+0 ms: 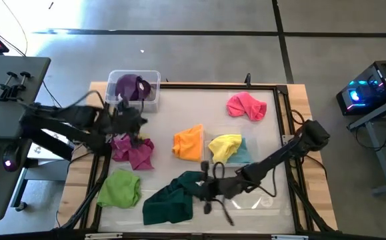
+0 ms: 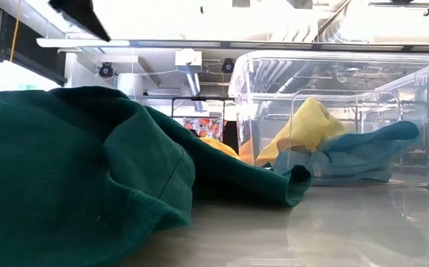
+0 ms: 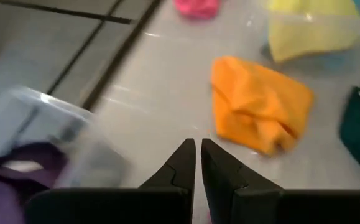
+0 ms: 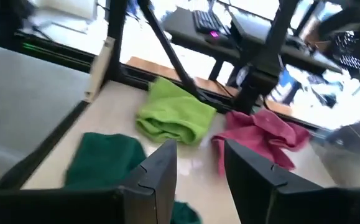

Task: Sort towels by color in basket
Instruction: Put the orange towel into the bottom transparent bin

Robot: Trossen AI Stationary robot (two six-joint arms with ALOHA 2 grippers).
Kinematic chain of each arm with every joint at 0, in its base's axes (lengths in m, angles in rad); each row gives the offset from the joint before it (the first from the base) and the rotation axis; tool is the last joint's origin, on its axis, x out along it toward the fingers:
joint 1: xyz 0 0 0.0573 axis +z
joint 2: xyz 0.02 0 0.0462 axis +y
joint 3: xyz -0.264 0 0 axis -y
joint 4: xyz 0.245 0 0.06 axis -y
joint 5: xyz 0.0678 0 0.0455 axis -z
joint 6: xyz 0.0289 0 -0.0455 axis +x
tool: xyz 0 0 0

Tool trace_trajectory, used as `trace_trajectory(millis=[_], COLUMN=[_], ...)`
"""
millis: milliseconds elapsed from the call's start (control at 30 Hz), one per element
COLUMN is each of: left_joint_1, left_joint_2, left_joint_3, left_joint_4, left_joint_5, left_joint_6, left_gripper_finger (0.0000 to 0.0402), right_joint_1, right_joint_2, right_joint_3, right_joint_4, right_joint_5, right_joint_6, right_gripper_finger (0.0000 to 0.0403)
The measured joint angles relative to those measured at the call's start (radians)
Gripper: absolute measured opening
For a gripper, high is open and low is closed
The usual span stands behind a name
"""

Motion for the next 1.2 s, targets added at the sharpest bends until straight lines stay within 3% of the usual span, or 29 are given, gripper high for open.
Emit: trace_trajectory(millis=[267, 467, 733, 833, 1200], left_joint_1=[-0.265, -0.393, -0.517, -0.539, -0.560], left_joint_2=[-0.044, -0.045, -0.046, -0.045, -0.045], left_joint_3=[-0.258, -0.325, -0.327, -0.327, -0.327], left_joint_4=[0.055, 0.063, 0.063, 0.063, 0.069], left_joint_5=[-0.084, -0.146, -0.219, -0.224, -0.269], left_joint_6=[-0.387, -0.559, -0.626, -0.630, -0.645], left_gripper_finger=[0.0014, 0.0014, 0.0014, 0.0014, 0.0014], right_joint_1=[-0.123, -0.219, -0.329, -0.351, -0.404], right_joint_2=[0.149, 0.334, 0.576, 0.636, 0.642], right_joint_3=[0.443, 0.727, 1.076, 1.136, 1.025], right_joint_4=[-0.702, -0.984, -1.340, -1.423, -1.467], right_joint_5=[-0.065, -0.122, -0.146, -0.148, -0.118], right_joint_6=[0.182, 0.225, 0.418, 0.428, 0.545], right_gripper_finger=[0.0167, 0.0220, 0.0213, 0.0203, 0.0170])
